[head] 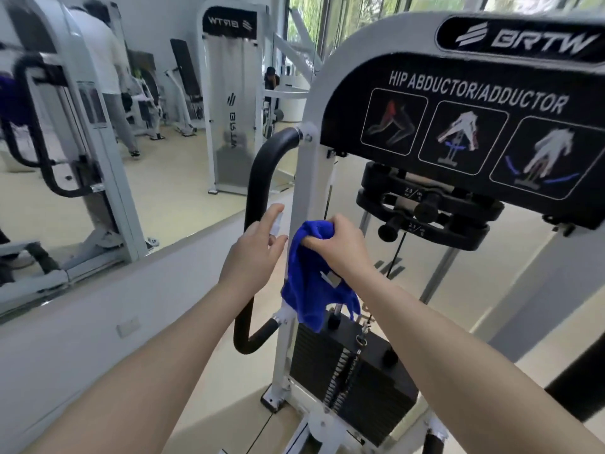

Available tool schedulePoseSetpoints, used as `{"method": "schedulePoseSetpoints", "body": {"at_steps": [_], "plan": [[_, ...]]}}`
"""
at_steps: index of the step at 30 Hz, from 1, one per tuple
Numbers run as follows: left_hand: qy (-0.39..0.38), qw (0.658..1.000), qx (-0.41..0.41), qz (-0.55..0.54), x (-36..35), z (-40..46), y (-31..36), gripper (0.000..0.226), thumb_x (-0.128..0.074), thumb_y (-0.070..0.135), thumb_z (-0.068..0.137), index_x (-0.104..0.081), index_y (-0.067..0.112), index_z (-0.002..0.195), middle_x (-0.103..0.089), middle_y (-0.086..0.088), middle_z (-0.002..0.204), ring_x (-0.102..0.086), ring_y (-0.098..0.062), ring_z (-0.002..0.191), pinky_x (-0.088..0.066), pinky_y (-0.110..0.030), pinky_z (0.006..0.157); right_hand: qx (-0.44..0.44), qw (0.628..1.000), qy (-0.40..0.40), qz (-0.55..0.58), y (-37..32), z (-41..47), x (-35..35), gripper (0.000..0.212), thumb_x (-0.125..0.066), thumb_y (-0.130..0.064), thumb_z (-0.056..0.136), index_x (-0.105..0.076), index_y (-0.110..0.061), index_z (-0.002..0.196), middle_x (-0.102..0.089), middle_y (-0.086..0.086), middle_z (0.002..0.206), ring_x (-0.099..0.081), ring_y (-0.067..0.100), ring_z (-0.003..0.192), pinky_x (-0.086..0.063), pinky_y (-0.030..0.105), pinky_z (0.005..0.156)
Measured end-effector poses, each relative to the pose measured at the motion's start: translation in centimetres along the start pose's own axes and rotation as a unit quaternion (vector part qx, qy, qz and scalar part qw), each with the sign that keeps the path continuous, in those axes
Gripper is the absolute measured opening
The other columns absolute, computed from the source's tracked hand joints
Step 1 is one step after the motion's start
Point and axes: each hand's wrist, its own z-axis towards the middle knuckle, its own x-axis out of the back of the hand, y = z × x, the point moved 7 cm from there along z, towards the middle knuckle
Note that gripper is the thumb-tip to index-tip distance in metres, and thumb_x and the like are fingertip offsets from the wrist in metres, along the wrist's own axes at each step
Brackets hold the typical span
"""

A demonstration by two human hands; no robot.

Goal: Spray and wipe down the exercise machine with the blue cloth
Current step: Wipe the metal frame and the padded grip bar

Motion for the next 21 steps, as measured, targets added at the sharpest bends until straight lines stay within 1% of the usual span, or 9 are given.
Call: {"method": "schedulePoseSetpoints", "body": {"at_steps": [2,4,6,8,11,12,14,16,21], "plan": [[0.018,0.999,-0.018,0.022,1.0,1.1,0.6,0.049,-0.043,0.031,0.096,-0.024,0.037,0.141,-0.051,-0.001,0.088,-0.052,-0.013,0.073,-0.043,-0.027,0.063,-0.011,1.0,-0.006,0.022,-1.0,1.0,0.3,0.036,-0.07,-0.041,0.076,-0.051,-0.014,0.09,-0.057,-0.001,0.081,-0.052,0.012,0.07,-0.042,0.023,0.055],[0.044,0.997,-0.037,0.05,2.4,2.4,1.6,0.046,-0.042,0.03,0.097,-0.026,0.035,0.14,-0.051,-0.003,0.092,-0.055,-0.021,0.076,-0.045,-0.033,0.064,-0.033,0.995,-0.008,0.097,-2.1,2.0,0.6,0.032,-0.069,-0.041,0.076,-0.055,-0.014,0.086,-0.061,0.004,0.083,-0.057,0.017,0.073,-0.047,0.029,0.061],[0.075,0.994,-0.049,0.069,3.9,4.1,2.7,0.045,-0.04,0.029,0.097,-0.027,0.032,0.139,-0.051,-0.006,0.096,-0.055,-0.027,0.078,-0.041,-0.034,0.063,-0.054,0.976,-0.013,0.209,-3.0,2.9,0.9,0.019,-0.069,-0.033,0.079,-0.057,-0.017,0.08,-0.064,0.004,0.078,-0.06,0.02,0.072,-0.049,0.031,0.062],[0.115,0.989,-0.052,0.079,5.4,5.8,3.6,0.044,-0.04,0.028,0.097,-0.028,0.028,0.139,-0.051,-0.009,0.097,-0.052,-0.028,0.075,-0.038,-0.034,0.062,-0.054,0.959,-0.017,0.277,-3.8,3.7,1.2,0.014,-0.066,-0.025,0.082,-0.057,-0.016,0.075,-0.061,0.004,0.069,-0.058,0.02,0.067,-0.048,0.03,0.061],[0.143,0.986,-0.028,0.082,6.4,8.4,3.7,0.043,-0.04,0.026,0.097,-0.029,0.028,0.138,-0.048,-0.009,0.092,-0.045,-0.025,0.073,-0.033,-0.035,0.063,-0.047,0.968,-0.01,0.247,-4.0,5.2,0.9,0.017,-0.066,-0.026,0.082,-0.056,-0.014,0.077,-0.058,0.005,0.068,-0.054,0.02,0.066,-0.045,0.03,0.06],[0.141,0.986,-0.018,0.086,6.4,9.1,3.4,0.042,-0.04,0.026,0.096,-0.029,0.028,0.137,-0.05,-0.01,0.092,-0.047,-0.027,0.074,-0.034,-0.035,0.063,-0.054,0.971,-0.009,0.234,-4.0,5.7,0.8,0.019,-0.067,-0.028,0.081,-0.056,-0.012,0.082,-0.059,0.007,0.072,-0.055,0.02,0.068,-0.045,0.031,0.061],[0.133,0.987,0.0,0.087,5.9,10.1,2.6,0.042,-0.041,0.024,0.095,-0.029,0.028,0.135,-0.055,-0.014,0.093,-0.052,-0.031,0.076,-0.036,-0.035,0.063,-0.091,0.968,-0.021,0.232,-3.7,6.4,0.4,0.035,-0.069,-0.03,0.078,-0.051,-0.009,0.099,-0.061,0.009,0.086,-0.059,0.022,0.078,-0.049,0.034,0.066],[0.121,0.989,0.01,0.086,5.0,10.4,1.9,0.043,-0.041,0.025,0.095,-0.029,0.029,0.136,-0.056,-0.014,0.092,-0.054,-0.033,0.078,-0.038,-0.036,0.063,-0.114,0.962,-0.032,0.247,-3.6,7.0,0.5,0.041,-0.069,-0.031,0.08,-0.042,-0.014,0.106,-0.056,0.005,0.092,-0.056,0.02,0.082,-0.05,0.037,0.072],[0.143,0.986,0.01,0.083,4.2,9.7,1.0,0.043,-0.042,0.024,0.096,-0.03,0.025,0.136,-0.056,-0.013,0.096,-0.054,-0.03,0.077,-0.037,-0.036,0.062,-0.078,0.968,-0.014,0.238,-3.2,8.3,0.4,0.032,-0.06,-0.033,0.086,-0.036,-0.021,0.103,-0.051,0.001,0.089,-0.054,0.018,0.081,-0.05,0.04,0.08]]}}
